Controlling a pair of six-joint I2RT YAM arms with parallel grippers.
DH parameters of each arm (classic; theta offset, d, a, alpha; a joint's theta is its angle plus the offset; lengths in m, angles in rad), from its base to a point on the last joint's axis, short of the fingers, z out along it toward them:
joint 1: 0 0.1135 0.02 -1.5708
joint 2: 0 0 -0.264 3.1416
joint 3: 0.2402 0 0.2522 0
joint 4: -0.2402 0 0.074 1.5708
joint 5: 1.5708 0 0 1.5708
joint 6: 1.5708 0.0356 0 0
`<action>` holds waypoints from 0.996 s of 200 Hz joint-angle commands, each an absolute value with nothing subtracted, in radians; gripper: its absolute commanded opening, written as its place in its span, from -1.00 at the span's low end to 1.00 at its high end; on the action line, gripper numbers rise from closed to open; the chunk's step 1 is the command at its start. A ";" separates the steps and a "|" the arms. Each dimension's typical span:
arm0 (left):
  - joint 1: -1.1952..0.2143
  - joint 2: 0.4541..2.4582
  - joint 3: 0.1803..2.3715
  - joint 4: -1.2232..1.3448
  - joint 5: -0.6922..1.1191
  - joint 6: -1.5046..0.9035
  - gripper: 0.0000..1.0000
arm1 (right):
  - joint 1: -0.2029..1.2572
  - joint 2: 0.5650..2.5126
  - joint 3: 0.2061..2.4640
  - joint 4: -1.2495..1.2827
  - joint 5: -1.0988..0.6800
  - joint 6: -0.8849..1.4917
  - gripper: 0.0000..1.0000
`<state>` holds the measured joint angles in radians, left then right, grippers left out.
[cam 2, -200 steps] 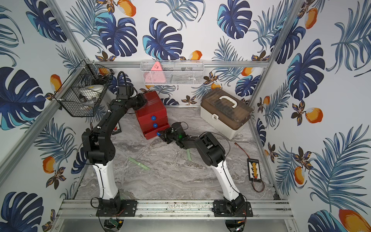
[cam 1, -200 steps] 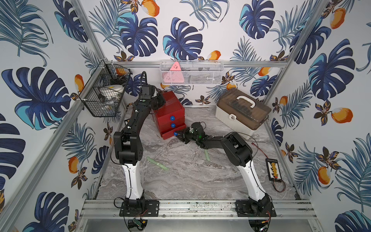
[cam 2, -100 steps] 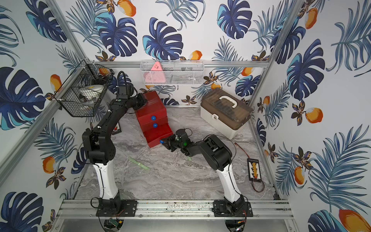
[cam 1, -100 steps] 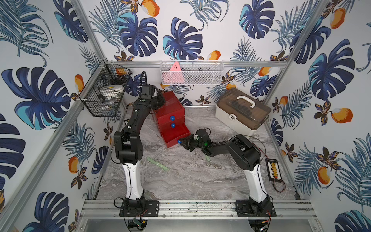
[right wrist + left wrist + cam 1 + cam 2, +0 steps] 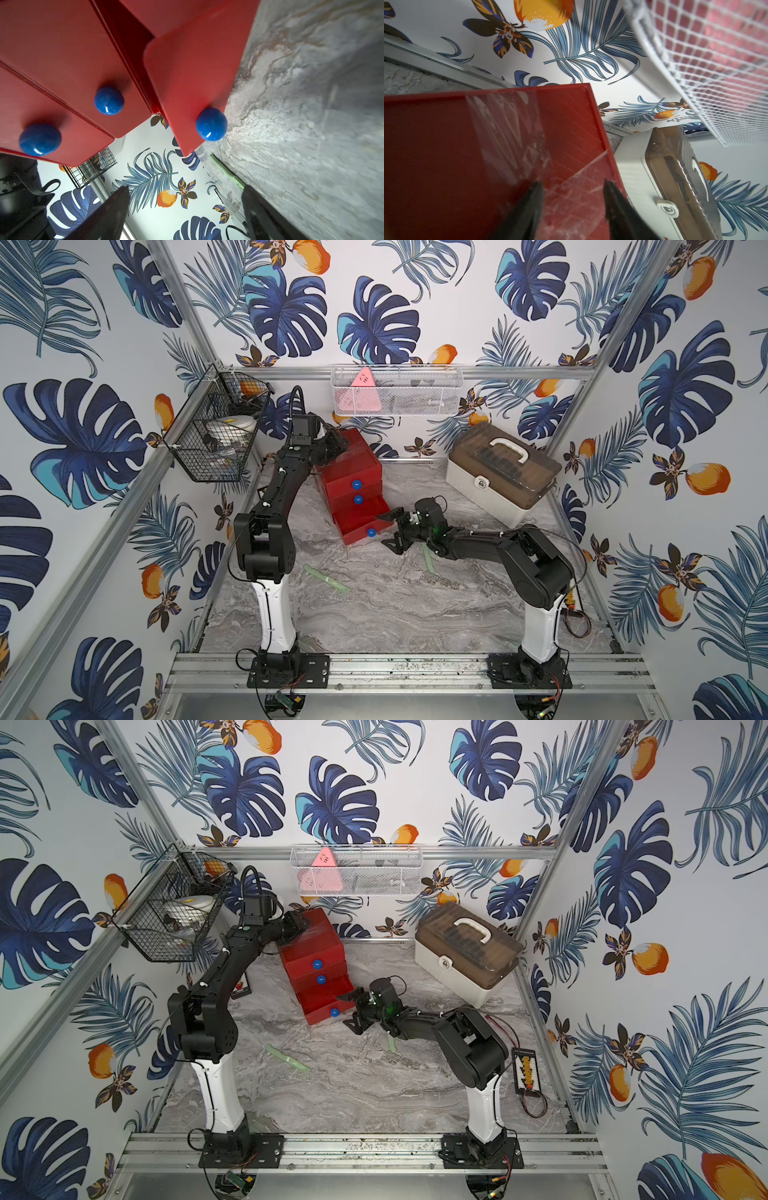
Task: Place the fruit knives into the drawer by color
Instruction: Open the drawer in the storage box, then pick up the fruit knife from the center of the board.
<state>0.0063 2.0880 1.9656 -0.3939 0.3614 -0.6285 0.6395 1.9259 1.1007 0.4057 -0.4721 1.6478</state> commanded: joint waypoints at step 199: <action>-0.399 1.594 1.616 -0.951 0.270 -0.540 0.98 | 0.478 1.806 1.494 -1.005 -0.203 0.314 0.84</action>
<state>-0.3748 1.6928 1.7763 -1.0191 0.2012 -0.4866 0.4500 1.8313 1.5303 -0.9829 -0.2722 0.3870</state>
